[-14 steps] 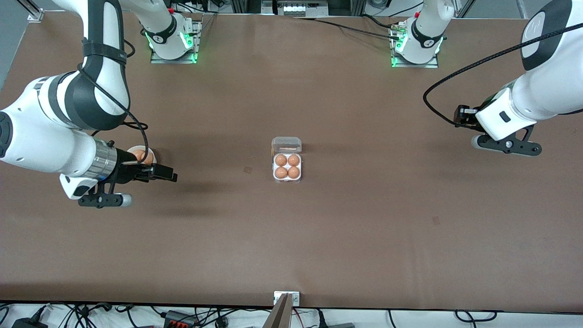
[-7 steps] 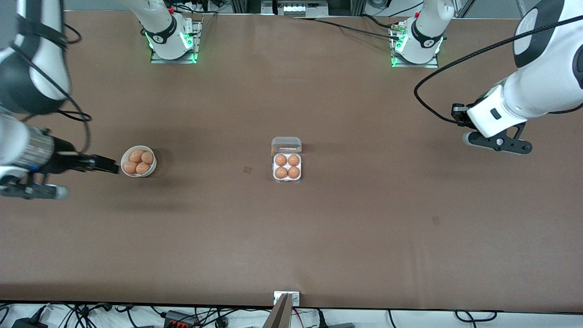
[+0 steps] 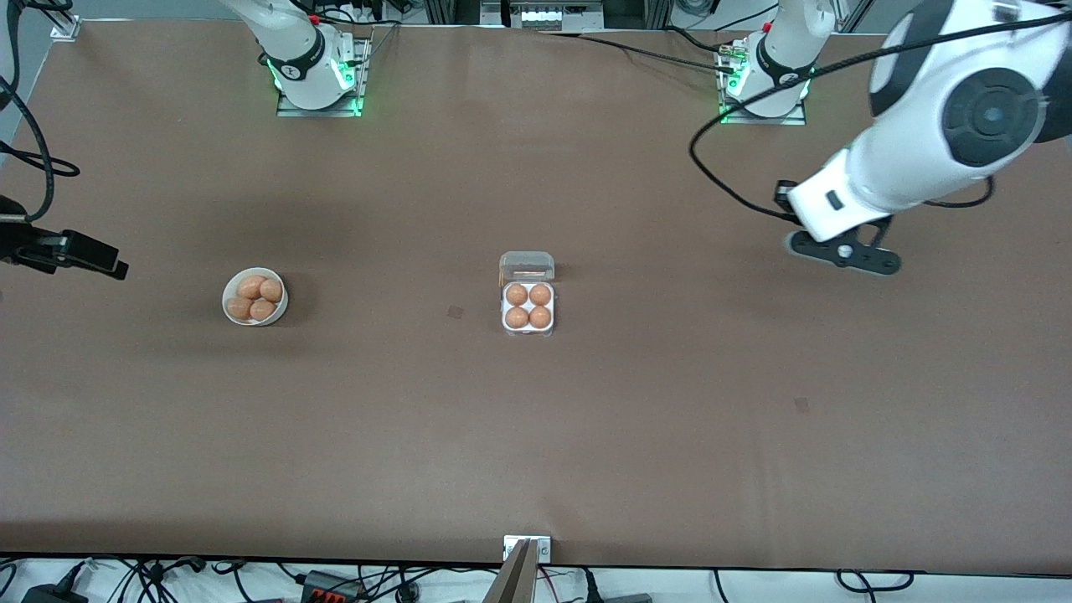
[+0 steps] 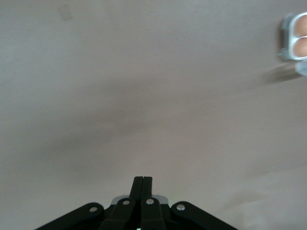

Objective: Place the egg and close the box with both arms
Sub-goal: 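Bring the left gripper over the open carton lid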

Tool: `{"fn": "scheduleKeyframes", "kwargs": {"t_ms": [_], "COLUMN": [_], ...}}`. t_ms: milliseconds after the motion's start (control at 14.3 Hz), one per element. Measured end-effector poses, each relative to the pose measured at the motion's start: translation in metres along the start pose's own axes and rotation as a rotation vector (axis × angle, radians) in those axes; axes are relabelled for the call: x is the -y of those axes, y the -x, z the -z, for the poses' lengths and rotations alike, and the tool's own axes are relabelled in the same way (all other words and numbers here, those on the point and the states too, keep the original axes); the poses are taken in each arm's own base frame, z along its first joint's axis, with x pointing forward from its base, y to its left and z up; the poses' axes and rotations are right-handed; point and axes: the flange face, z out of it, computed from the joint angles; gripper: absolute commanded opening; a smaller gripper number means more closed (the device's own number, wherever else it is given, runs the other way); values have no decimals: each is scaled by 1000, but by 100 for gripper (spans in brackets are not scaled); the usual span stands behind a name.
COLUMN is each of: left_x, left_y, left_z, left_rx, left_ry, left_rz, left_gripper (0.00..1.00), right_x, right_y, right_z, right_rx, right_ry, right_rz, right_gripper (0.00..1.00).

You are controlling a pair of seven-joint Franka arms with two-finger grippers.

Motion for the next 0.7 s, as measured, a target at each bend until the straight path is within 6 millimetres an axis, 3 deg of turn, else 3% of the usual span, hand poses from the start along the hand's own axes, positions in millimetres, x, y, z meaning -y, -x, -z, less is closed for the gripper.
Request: {"fn": "scheduleKeyframes", "kwargs": {"t_ms": [350, 700], "left_x": [-59, -171], "left_y": [-24, -27], "left_z": [-57, -137], "left_rx": [-84, -170], "left_ry": [102, 184], "left_rz": [87, 150], "left_gripper": [1, 1], "right_x": [-7, -4], "right_y": [14, 44], "right_z": [6, -8], "right_rx": [-14, -19], "right_ry": [30, 20], "right_rz": [4, 17], "right_gripper": [100, 100]}}
